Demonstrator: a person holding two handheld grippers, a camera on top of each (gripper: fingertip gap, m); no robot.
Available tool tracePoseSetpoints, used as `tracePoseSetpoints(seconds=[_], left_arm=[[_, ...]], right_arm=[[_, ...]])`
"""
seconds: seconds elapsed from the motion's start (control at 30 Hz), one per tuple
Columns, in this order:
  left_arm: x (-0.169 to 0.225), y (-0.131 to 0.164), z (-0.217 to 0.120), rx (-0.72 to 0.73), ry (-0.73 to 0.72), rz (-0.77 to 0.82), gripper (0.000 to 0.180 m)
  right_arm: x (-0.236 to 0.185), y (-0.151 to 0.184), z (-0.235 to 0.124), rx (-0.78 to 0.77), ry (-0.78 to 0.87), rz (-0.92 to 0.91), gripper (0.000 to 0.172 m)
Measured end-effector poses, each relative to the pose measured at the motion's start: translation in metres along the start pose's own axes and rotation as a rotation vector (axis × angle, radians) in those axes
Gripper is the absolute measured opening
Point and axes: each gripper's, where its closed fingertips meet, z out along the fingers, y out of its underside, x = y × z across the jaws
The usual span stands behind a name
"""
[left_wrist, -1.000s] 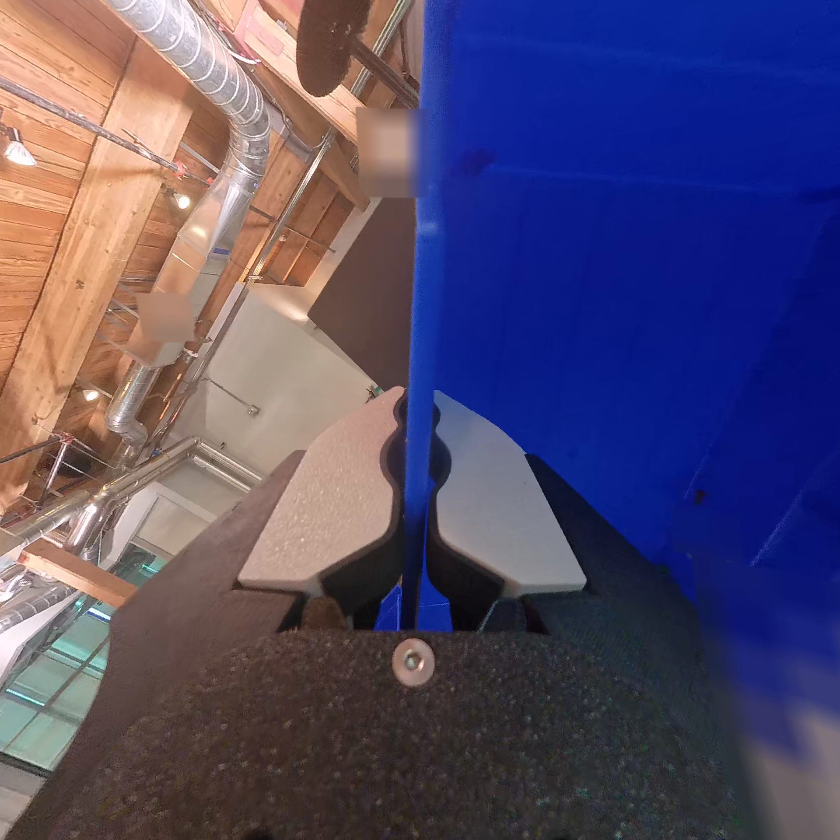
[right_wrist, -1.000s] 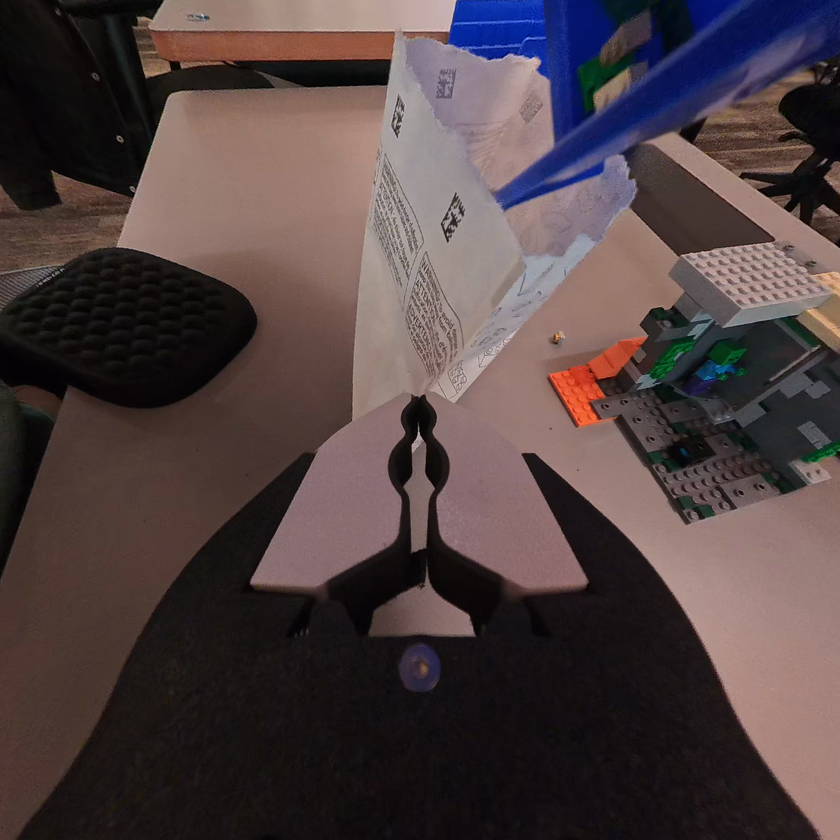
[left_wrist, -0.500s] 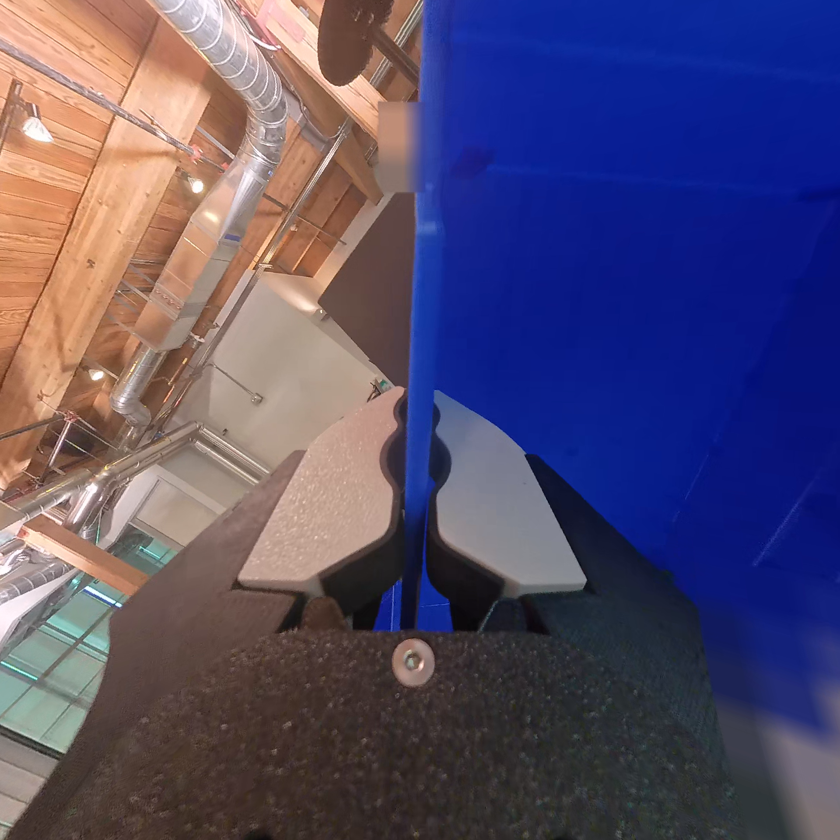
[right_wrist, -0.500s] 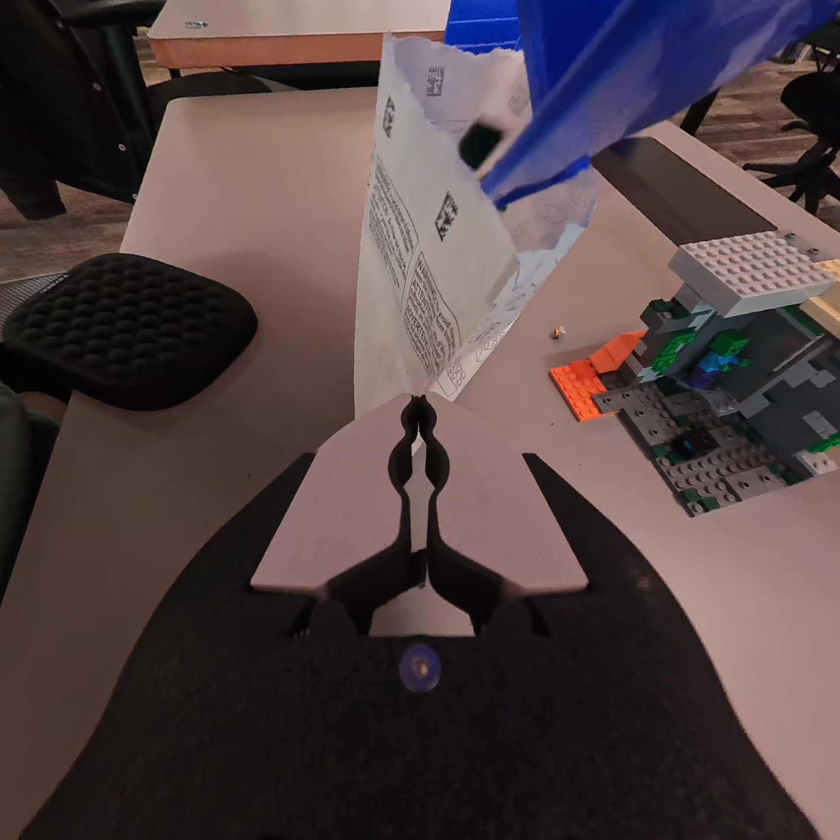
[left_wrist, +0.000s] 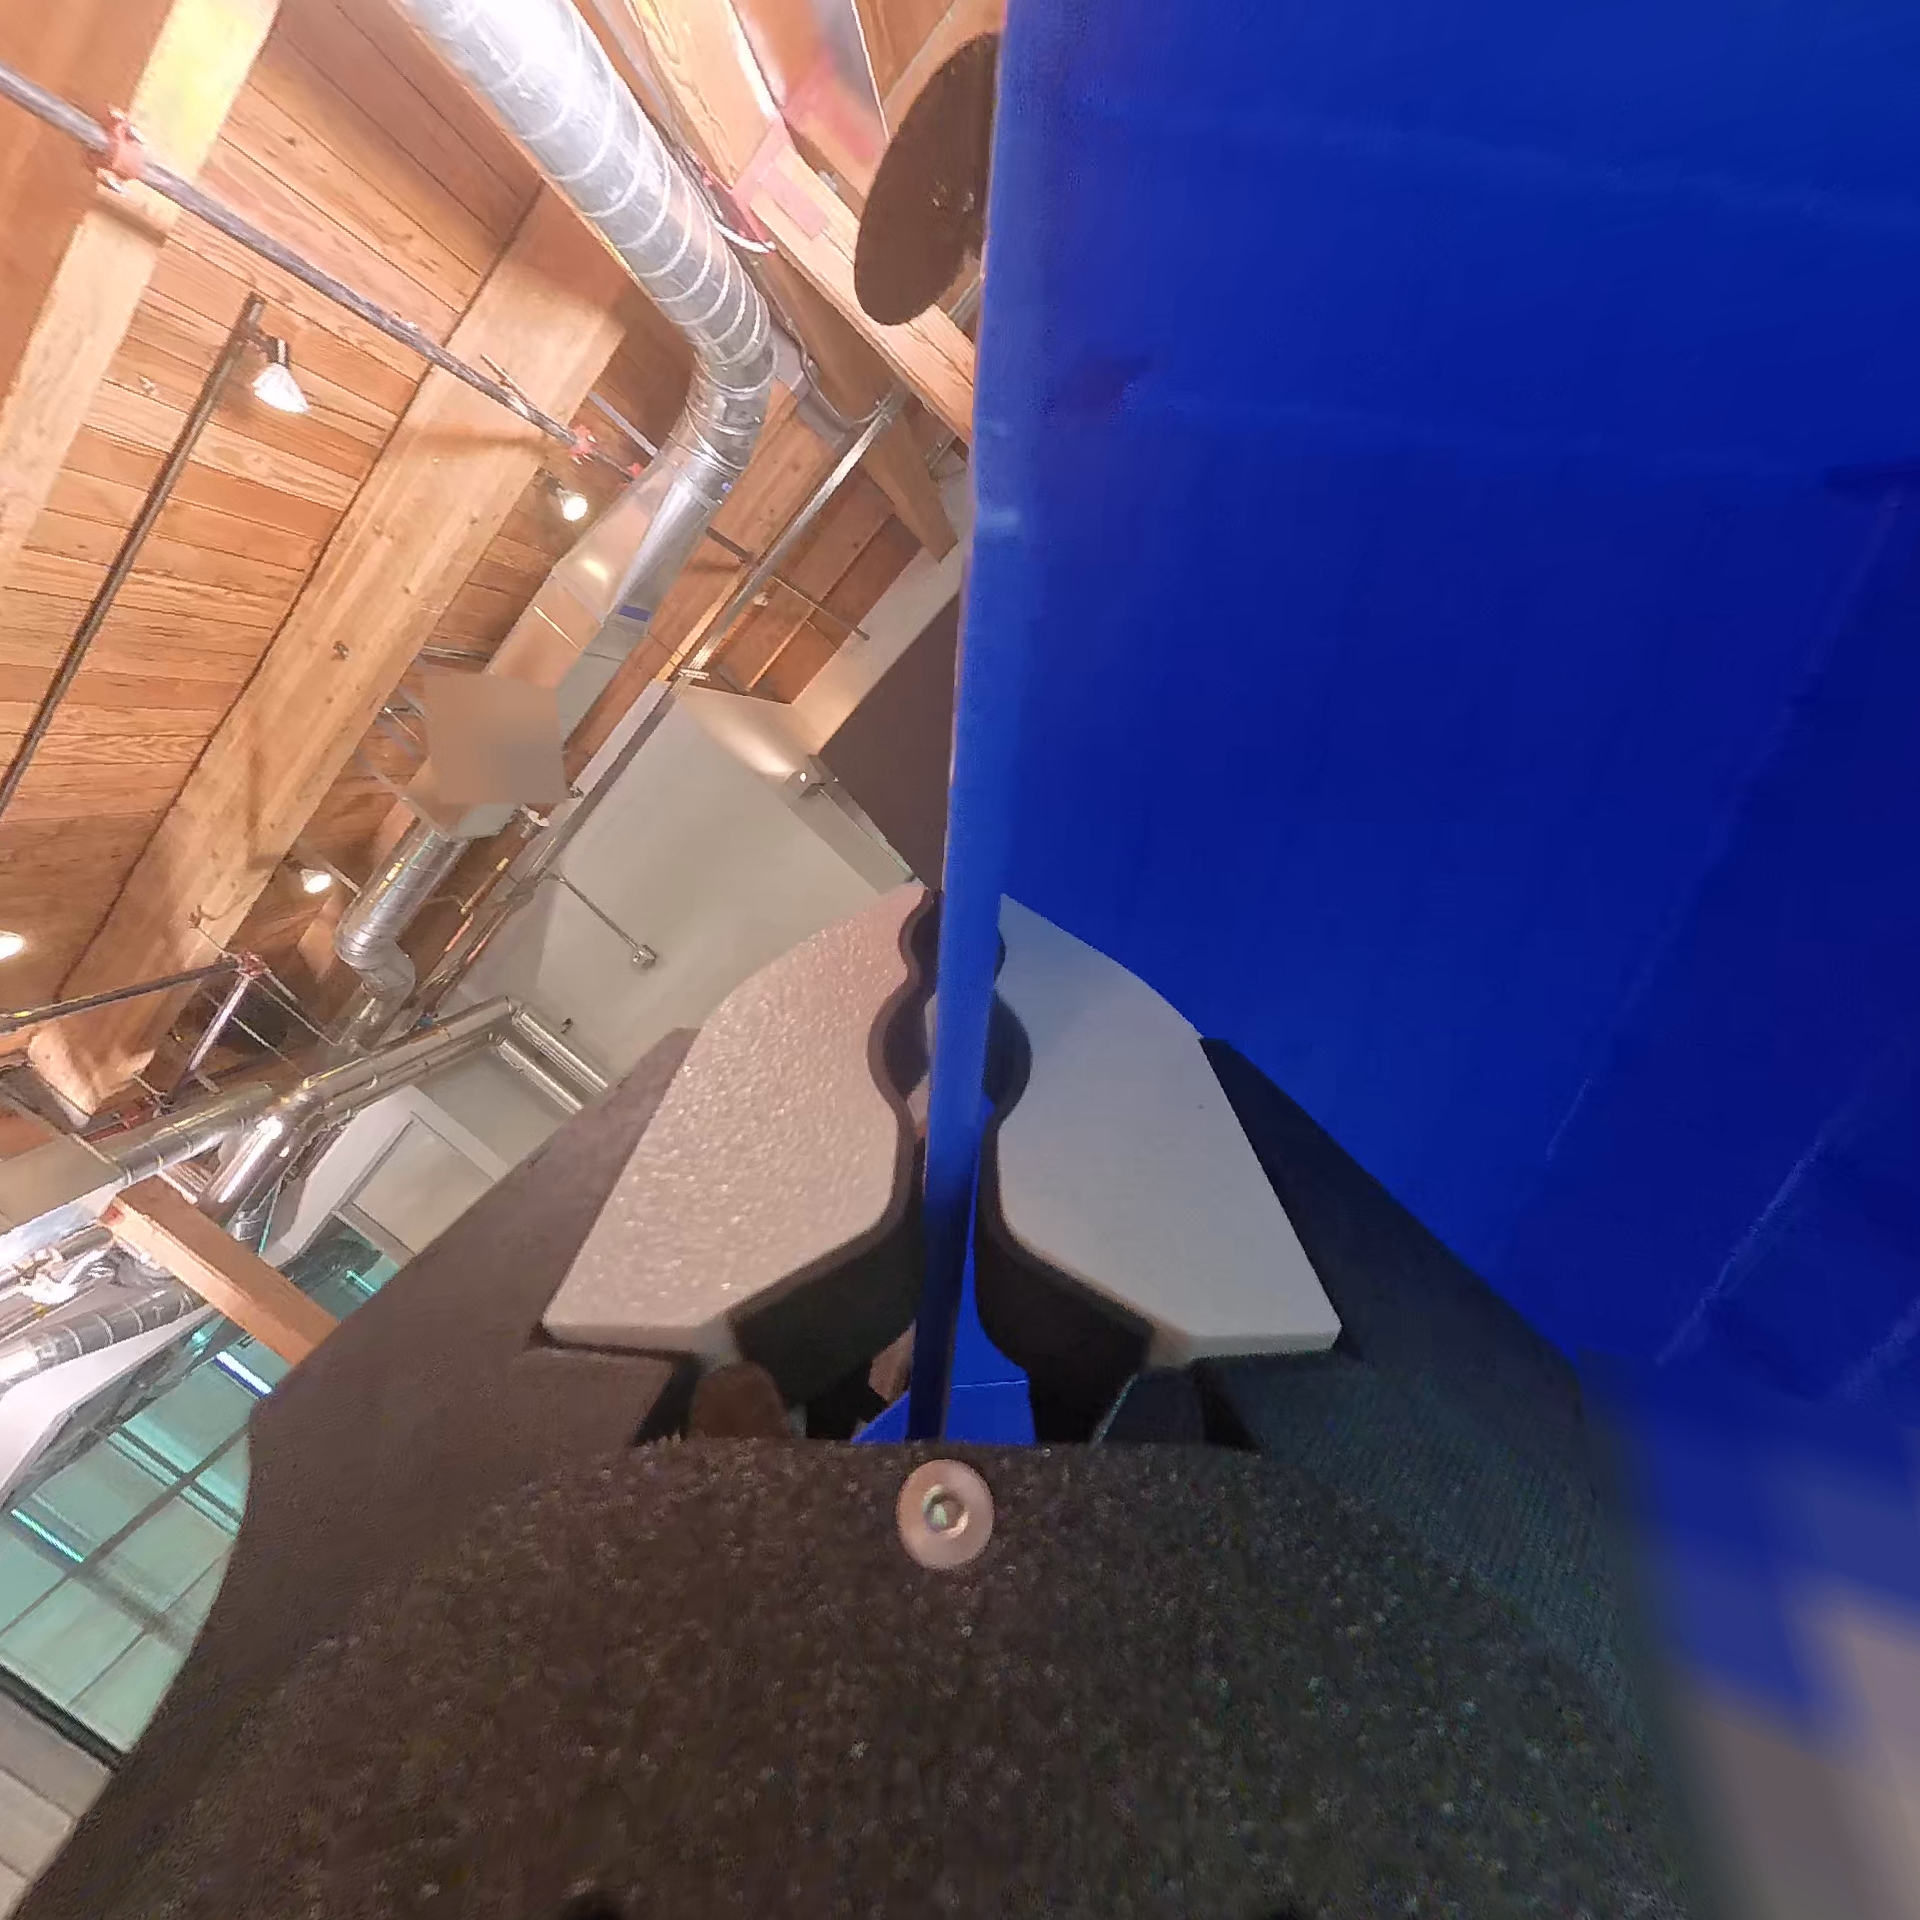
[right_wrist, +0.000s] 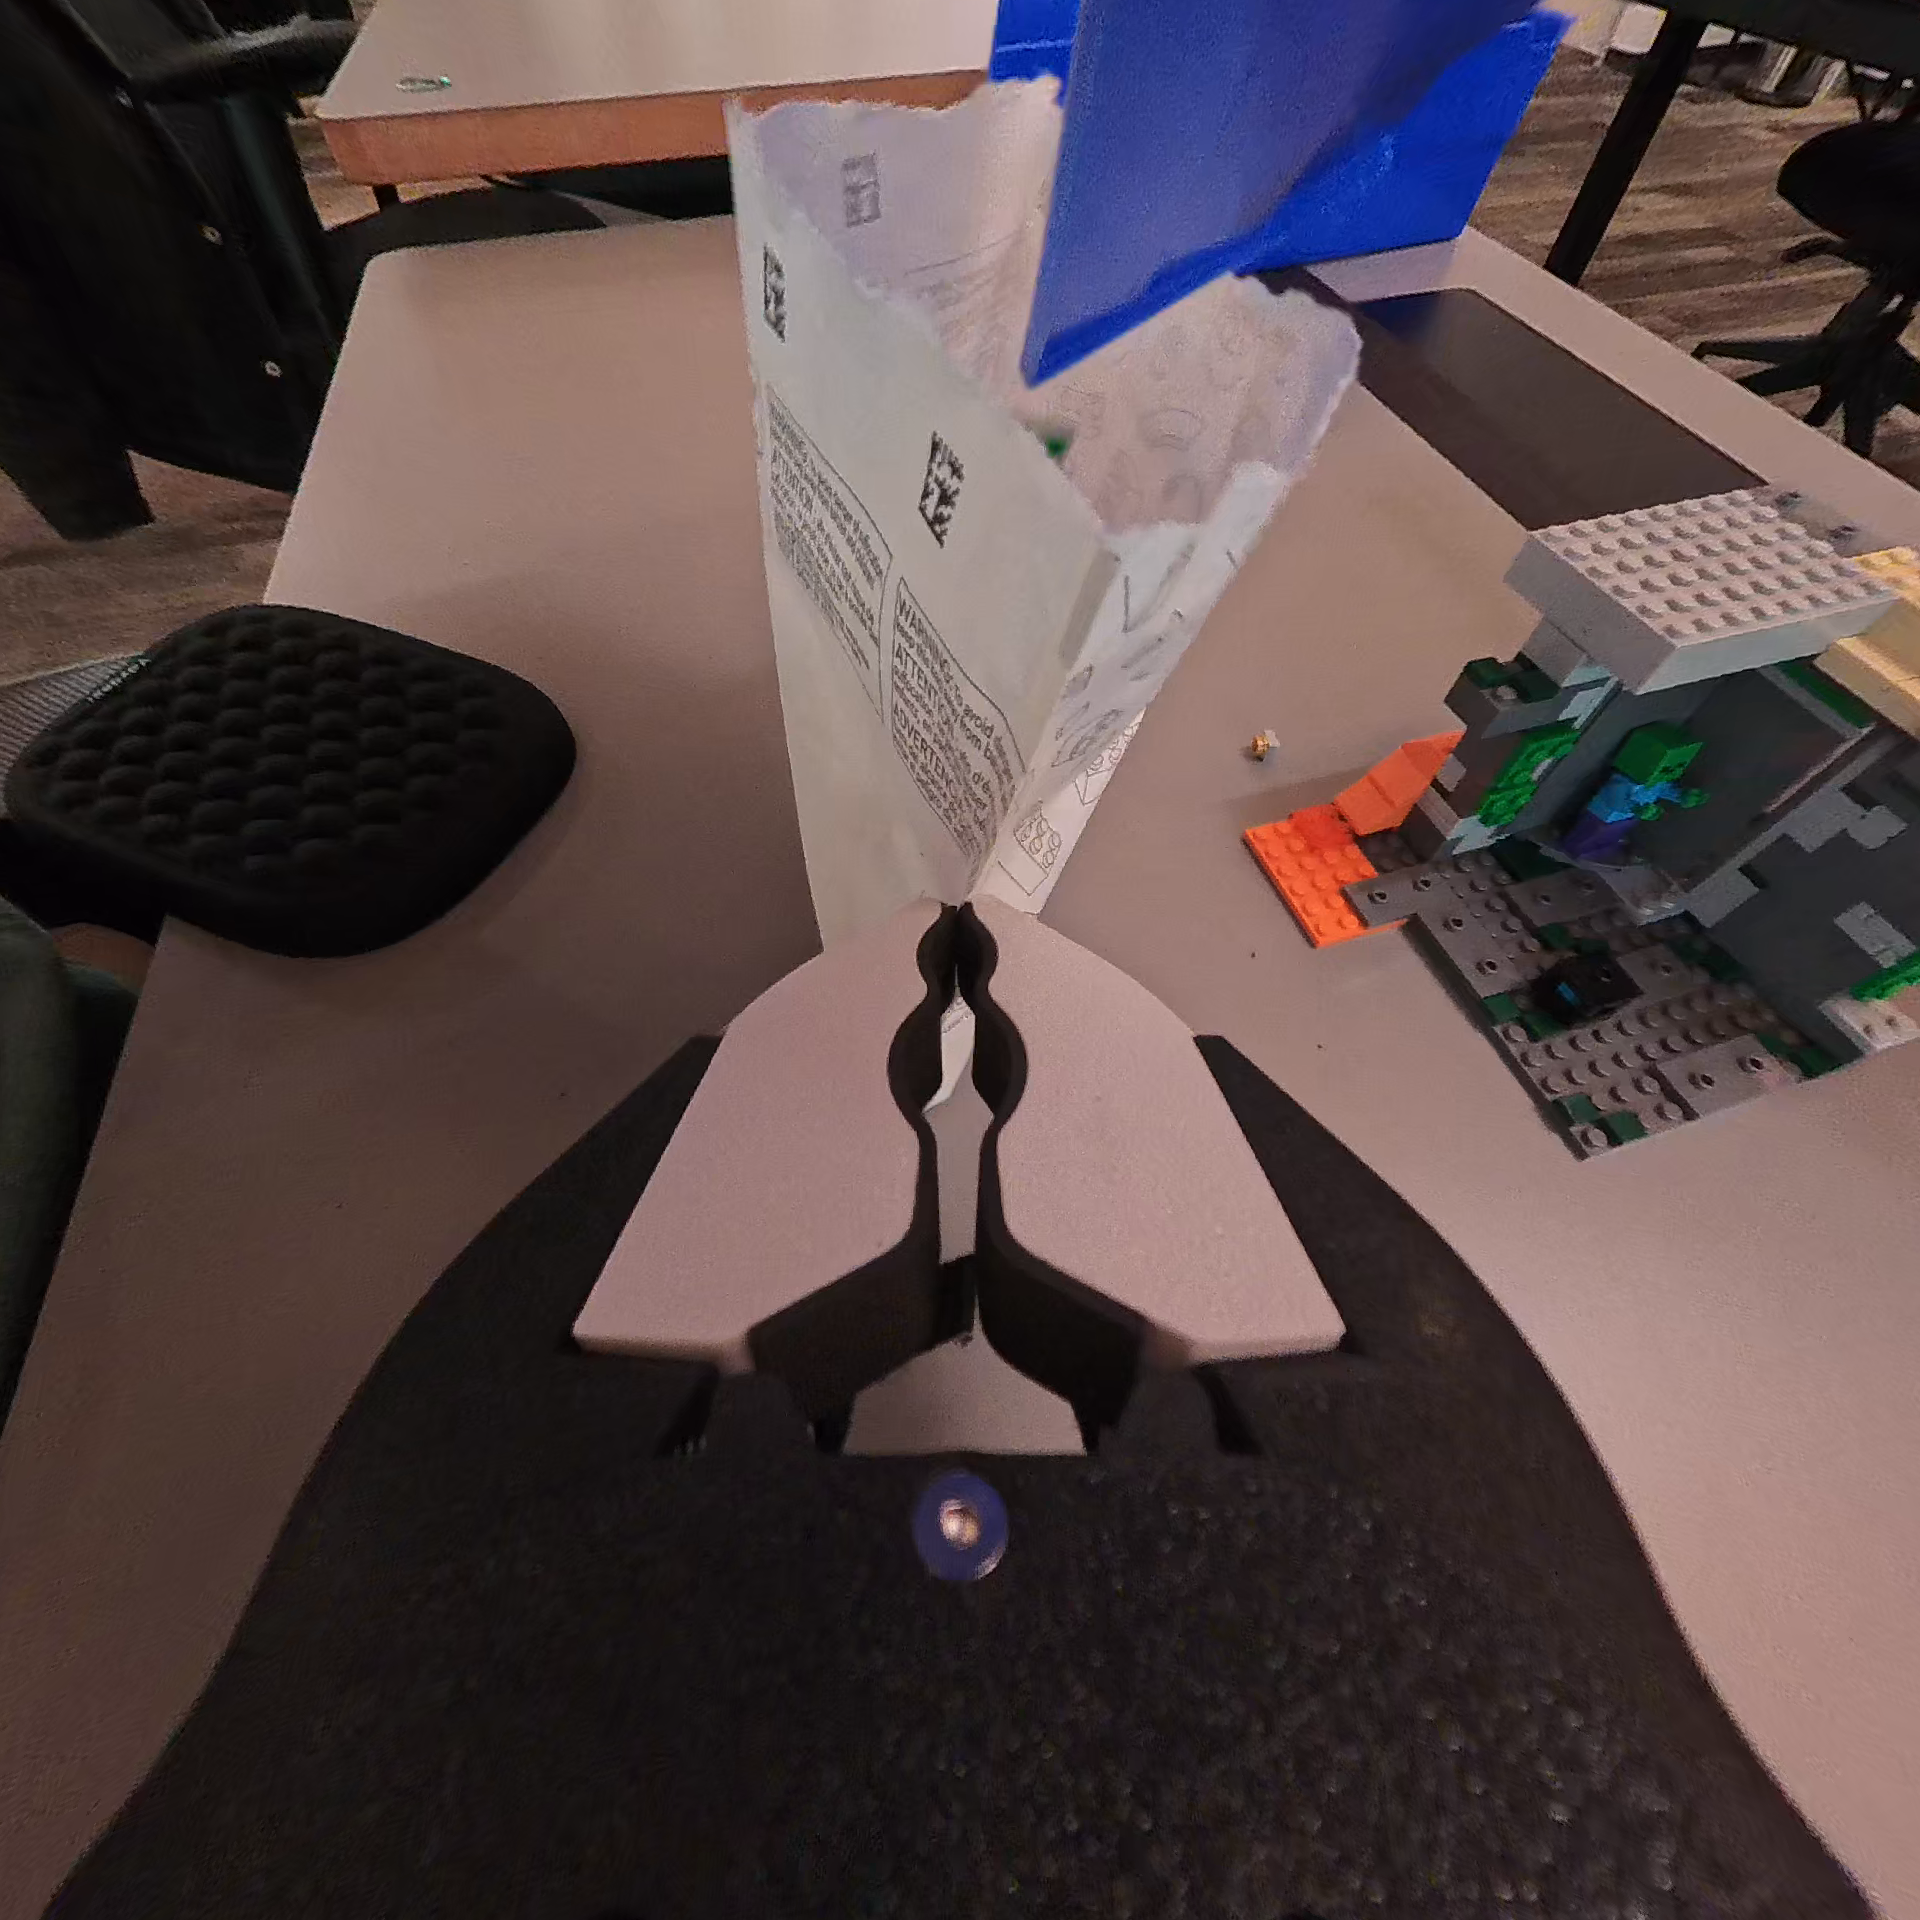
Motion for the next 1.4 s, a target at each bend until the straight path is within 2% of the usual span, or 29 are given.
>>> tracePoseSetpoints(seconds=[0.03,0.13,0.33,0.53,0.77,0.97,1.17,1.4], left_arm=[[-0.004,-0.003,0.000,0.005,-0.008,0.005,0.005],[-0.006,-0.006,0.001,0.011,-0.003,-0.001,0.005],[0.019,0.015,-0.005,-0.022,0.028,0.007,0.005],[-0.008,-0.001,-0.006,0.024,-0.033,-0.002,0.004],[-0.001,0.015,-0.010,0.002,-0.002,-0.040,0.004],[-0.031,0.004,-0.016,0.040,-0.059,-0.072,0.004],[-0.018,0.028,-0.011,-0.026,0.040,-0.150,0.005],[-0.078,0.052,0.025,-0.129,0.089,-0.328,0.006]], right_arm=[[0.000,0.000,0.000,0.001,0.000,0.003,0.000],[0.001,-0.001,0.000,0.000,0.002,0.008,0.000],[0.002,0.001,-0.001,0.002,-0.003,0.036,0.000],[0.003,0.000,-0.001,0.003,-0.001,0.038,0.000],[0.002,0.002,-0.001,0.001,-0.001,0.035,0.000],[0.004,0.001,0.000,0.002,0.004,0.035,0.000],[0.003,0.002,0.000,0.000,0.005,0.034,0.000],[0.001,0.002,-0.001,-0.001,0.001,0.029,0.000]])
